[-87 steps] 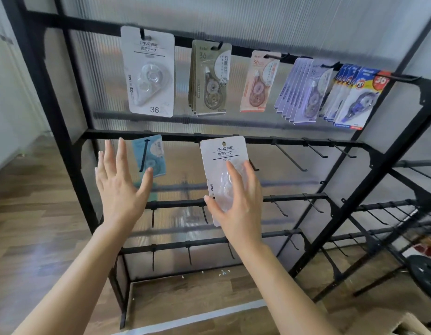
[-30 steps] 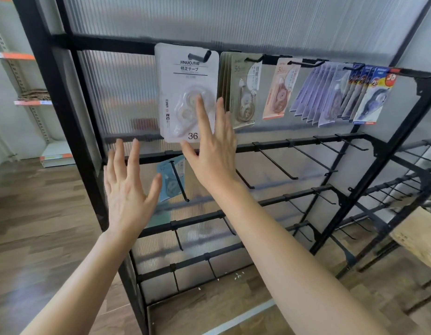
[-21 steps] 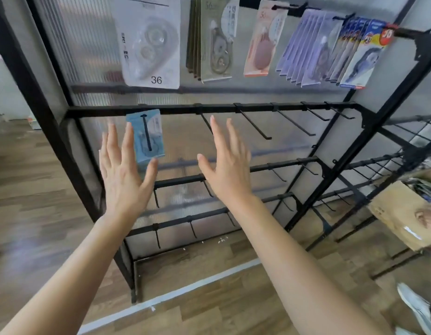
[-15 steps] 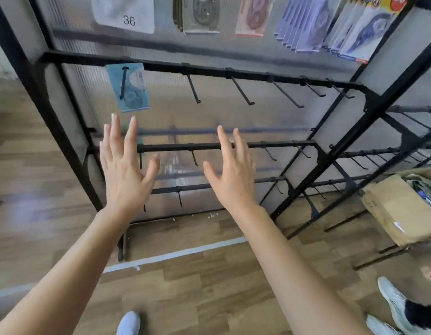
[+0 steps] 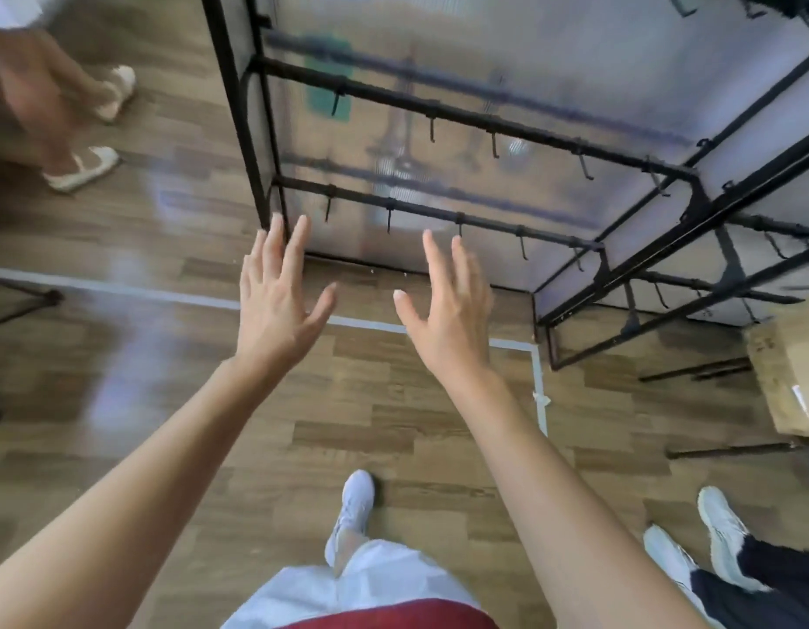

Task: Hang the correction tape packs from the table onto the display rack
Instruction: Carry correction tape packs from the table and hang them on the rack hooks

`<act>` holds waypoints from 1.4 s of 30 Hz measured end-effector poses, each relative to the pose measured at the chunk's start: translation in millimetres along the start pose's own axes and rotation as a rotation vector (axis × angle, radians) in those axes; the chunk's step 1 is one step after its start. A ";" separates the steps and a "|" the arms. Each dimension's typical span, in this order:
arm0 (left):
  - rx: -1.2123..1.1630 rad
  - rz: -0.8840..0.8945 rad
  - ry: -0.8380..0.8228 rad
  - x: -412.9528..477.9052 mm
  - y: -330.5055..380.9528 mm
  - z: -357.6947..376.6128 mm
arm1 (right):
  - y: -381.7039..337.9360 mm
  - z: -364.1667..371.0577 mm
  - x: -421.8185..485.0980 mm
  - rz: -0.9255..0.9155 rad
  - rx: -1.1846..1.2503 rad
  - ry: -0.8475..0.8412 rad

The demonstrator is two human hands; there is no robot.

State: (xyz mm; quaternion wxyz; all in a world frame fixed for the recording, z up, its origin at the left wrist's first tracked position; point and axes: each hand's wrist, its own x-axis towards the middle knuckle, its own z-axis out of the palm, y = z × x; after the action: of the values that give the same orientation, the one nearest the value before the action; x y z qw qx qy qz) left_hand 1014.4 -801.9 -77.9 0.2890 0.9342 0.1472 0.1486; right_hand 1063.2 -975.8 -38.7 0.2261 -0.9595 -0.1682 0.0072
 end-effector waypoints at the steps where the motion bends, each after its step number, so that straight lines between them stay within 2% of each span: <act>1: 0.014 -0.018 -0.001 -15.7 -5.1 -4.8 | -3.9 4.2 -12.8 -0.010 -0.014 -0.012; 6: 0.033 -0.145 0.004 -100.8 -31.6 -36.0 | -29.3 23.6 -76.3 -0.062 -0.039 -0.101; 11: 0.097 -0.369 0.044 -202.4 -69.2 -76.1 | -79.3 51.1 -140.8 -0.197 -0.004 -0.236; 29: 0.158 -1.120 0.528 -504.8 -109.0 -182.3 | -254.2 130.4 -345.4 -0.939 0.052 -0.685; 36: 0.219 -1.289 0.655 -600.9 -161.0 -260.2 | -359.3 168.1 -436.0 -1.144 0.040 -0.735; 42: 0.264 -1.304 0.750 -652.1 -216.9 -351.4 | -465.7 190.3 -496.3 -1.231 0.089 -0.705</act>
State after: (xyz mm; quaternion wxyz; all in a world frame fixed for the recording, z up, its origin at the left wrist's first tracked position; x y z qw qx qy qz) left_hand 250.9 -691.7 -52.9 0.1349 0.5719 0.7739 0.2364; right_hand 429.1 -663.7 -37.2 0.1602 -0.6207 -0.7424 0.1948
